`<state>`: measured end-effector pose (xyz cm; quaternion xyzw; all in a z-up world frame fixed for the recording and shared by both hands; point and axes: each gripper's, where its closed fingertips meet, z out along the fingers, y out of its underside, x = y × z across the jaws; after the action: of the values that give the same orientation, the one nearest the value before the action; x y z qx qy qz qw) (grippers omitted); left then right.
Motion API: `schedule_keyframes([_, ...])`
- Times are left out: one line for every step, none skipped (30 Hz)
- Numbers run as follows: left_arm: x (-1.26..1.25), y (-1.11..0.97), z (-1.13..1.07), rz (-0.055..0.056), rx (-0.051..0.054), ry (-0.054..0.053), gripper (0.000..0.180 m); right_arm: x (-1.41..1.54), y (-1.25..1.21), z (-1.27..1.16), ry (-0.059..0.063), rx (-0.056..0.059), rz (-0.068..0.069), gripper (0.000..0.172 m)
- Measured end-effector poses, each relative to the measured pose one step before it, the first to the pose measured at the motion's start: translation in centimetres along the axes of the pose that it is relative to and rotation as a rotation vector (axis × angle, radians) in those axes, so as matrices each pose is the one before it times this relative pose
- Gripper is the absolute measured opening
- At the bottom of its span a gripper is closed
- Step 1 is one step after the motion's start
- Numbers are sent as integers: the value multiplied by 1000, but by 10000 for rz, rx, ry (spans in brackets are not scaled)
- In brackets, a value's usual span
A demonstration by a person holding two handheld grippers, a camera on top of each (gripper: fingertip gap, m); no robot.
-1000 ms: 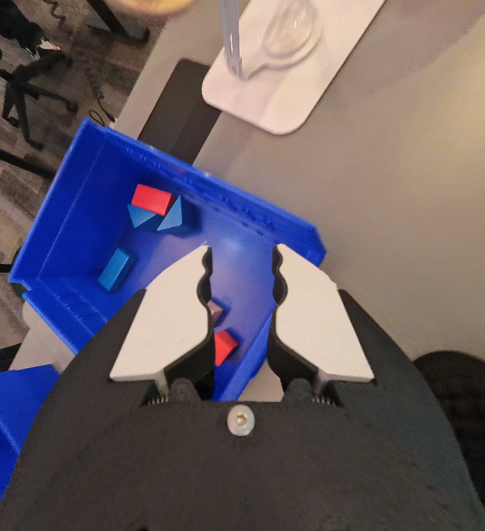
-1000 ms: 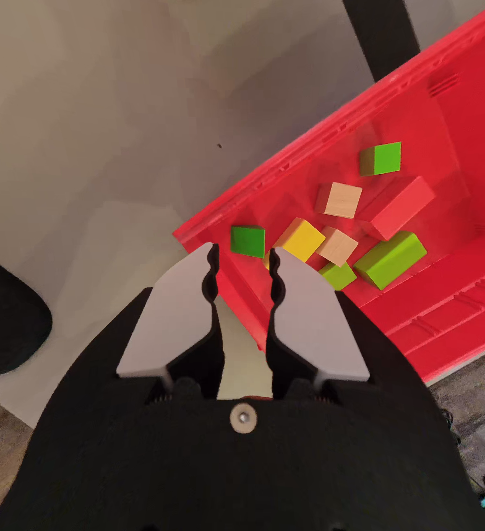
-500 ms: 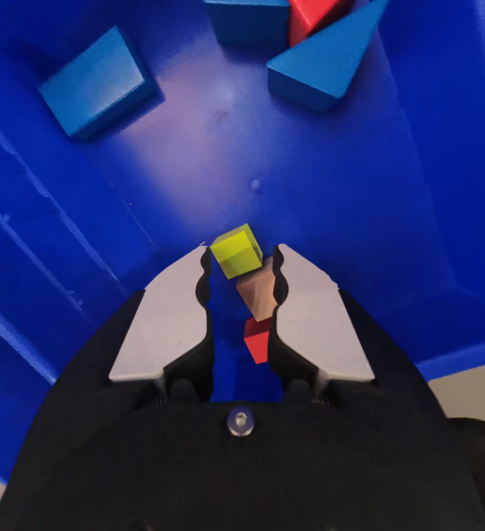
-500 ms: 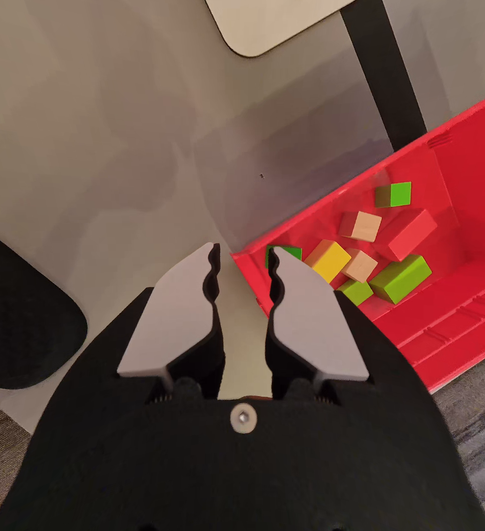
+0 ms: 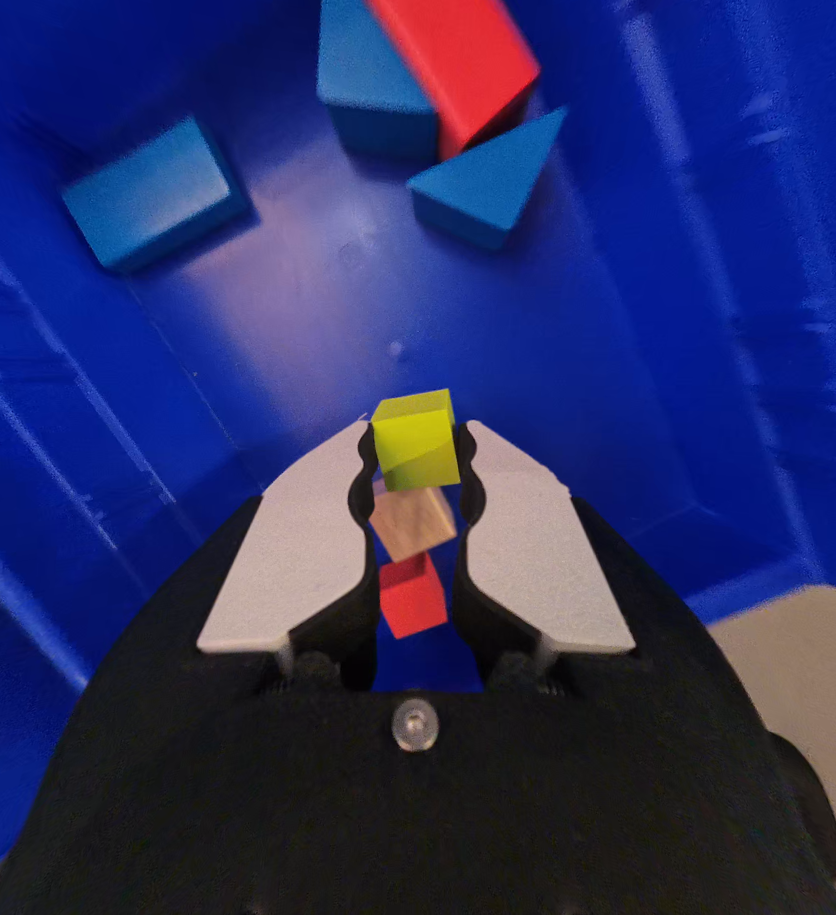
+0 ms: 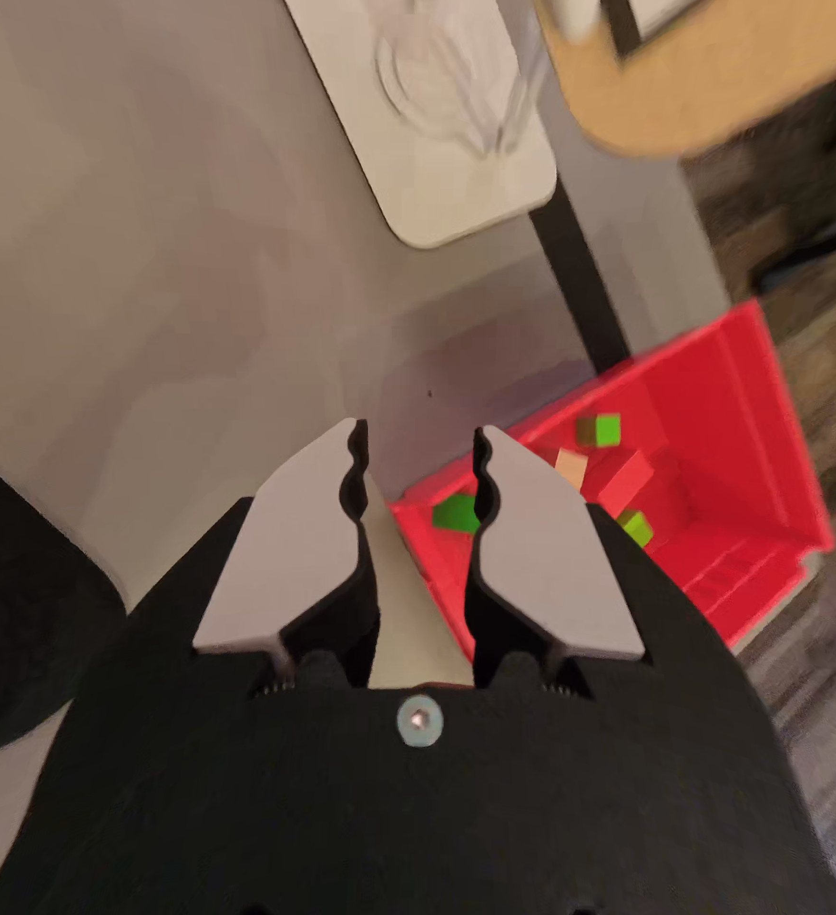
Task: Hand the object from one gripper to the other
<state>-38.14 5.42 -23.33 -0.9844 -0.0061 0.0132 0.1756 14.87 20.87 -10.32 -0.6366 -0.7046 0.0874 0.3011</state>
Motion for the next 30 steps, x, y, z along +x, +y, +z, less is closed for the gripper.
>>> schedule_keyframes([1112, -648, -1277, 179, 648, 273, 32, -696, -1510, -320, 244, 546, -644, 39])
schedule_keyframes([1657, -975, -1488, 7, 813, 469, 32, -741, -1984, -188, 268, 717, -600, 39])
schedule_keyframes([2185, -1178, -1498, 34, 843, 611, 32, -963, -2254, 94, 119, 774, -497, 40])
schedule_keyframes([2713, -1353, -1306, 201, 816, 746, 32, -982, -2217, 415, 95, 659, -428, 44])
schedule_keyframes([3147, -1611, -1001, 292, 908, 851, 31, -813, -2051, 693, 188, 523, -385, 49])
schedule_keyframes([3310, -1486, -495, 157, 760, 906, 31, -794, -1980, 852, 164, 509, -336, 51])
schedule_keyframes([3440, -1206, 47, 275, 579, 968, 31, -874, -1911, 928, 66, 559, -277, 53])
schedule_keyframes([3381, -1012, 473, 359, 504, 969, 31, -740, -1758, 931, 100, 593, -214, 54])
schedule_keyframes([2774, -597, 872, 112, 253, 750, 31, -612, -1459, 909, 127, 531, -150, 53])
schedule_keyframes([2475, -477, 1019, 104, 234, 723, 31, -452, -1078, 840, 186, 376, -164, 53])
schedule_keyframes([2445, -497, 1082, 95, 336, 865, 31, -364, -763, 715, 219, 250, -275, 53])
schedule_keyframes([2091, -354, 1125, 2, 299, 821, 31, -325, -533, 559, 197, 151, -335, 54])
schedule_keyframes([1508, -84, 1103, -102, 125, 612, 31, -223, -462, 378, 204, 140, -280, 54])
schedule_keyframes([1265, -142, 1005, -105, 199, 606, 31, -328, -479, 229, 61, 191, -182, 53])
schedule_keyframes([1106, -96, 892, -122, 199, 652, 31, -379, -417, 102, -36, 180, -144, 51])
schedule_keyframes([703, 32, 736, -156, 119, 488, 31, -218, -253, 12, 22, 107, -115, 49])
schedule_keyframes([343, 97, 562, -151, 60, 301, 31, -145, -85, -5, -3, 38, -13, 48])
schedule_keyframes([417, 95, 478, -134, 53, 394, 31, -235, -36, -38, -102, 46, 61, 48])
schedule_keyframes([277, 183, 447, -124, 0, 312, 31, -313, -103, -76, -125, 106, 23, 46])
schedule_keyframes([-223, 278, 358, -86, -79, -41, 31, -261, -117, -137, -24, 107, -70, 41])
schedule_keyframes([-25, 238, 298, -42, -66, 92, 31, -54, -18, -212, 97, 46, -91, 36])
schedule_keyframes([157, 179, 243, -77, 10, 235, 31, 22, 112, -261, 62, 6, 1, 31])
schedule_keyframes([65, 152, 269, -79, 36, 170, 31, -34, 166, -261, -45, 23, 85, 28])
schedule_keyframes([11, 67, 306, -73, 99, 126, 31, -88, 193, -225, -69, 21, 112, 28])
schedule_keyframes([-61, 101, 302, -97, 41, 95, 31, -115, 218, -217, -97, -4, 125, 27])
schedule_keyframes([-43, 121, 268, -65, -12, 100, 31, -94, 191, -250, -114, -13, 125, 27])
schedule_keyframes([-3, 31, 214, -74, -6, 112, 31, 49, 183, -340, -60, -6, 111, 27])
schedule_keyframes([39, -83, 106, -82, 18, 113, 33, 305, 209, -497, 15, 20, 178, 27])
schedule_keyframes([66, -158, -60, 7, 16, 57, 39, 525, 373, -611, 4, -22, 307, 27])
schedule_keyframes([40, -167, -209, 99, -11, -49, 42, 830, 714, -703, 87, -170, 300, 27])
